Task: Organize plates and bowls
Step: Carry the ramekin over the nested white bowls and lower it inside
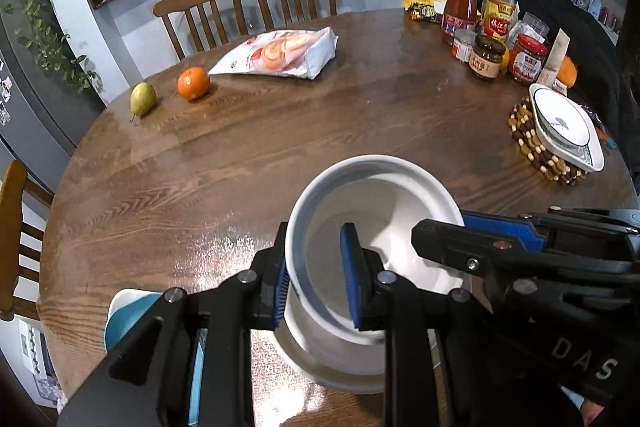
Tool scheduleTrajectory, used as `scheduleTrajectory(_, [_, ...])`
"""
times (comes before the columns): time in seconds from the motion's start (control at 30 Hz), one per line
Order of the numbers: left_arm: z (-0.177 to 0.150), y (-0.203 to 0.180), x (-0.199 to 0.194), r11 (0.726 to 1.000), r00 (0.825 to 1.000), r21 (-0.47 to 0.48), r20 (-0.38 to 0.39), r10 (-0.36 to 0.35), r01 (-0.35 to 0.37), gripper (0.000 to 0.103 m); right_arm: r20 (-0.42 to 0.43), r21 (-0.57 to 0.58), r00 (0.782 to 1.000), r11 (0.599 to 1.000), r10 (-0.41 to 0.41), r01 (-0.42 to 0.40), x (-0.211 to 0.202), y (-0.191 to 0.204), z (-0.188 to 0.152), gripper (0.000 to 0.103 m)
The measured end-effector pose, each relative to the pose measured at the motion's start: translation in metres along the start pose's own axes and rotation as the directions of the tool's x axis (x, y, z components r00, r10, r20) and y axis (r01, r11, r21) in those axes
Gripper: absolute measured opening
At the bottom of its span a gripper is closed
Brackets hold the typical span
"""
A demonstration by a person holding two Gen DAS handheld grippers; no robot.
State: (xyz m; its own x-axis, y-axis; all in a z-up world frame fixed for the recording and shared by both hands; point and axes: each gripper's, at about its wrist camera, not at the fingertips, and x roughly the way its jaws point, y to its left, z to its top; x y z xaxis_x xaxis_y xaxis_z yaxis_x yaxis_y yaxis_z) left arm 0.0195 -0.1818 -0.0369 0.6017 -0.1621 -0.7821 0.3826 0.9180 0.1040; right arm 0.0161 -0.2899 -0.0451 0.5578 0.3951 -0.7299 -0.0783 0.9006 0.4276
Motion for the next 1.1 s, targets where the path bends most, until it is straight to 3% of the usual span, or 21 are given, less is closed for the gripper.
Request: scheduleTrajectory(1.1, [-0.011,-0.004,0.028,1.000,0.994,0.001,-0.107,-0.005,0.006,0.021,-0.098,0.029,0.995,0.999,-0.014,0.017,0.027,-0.010,-0.010,0.020])
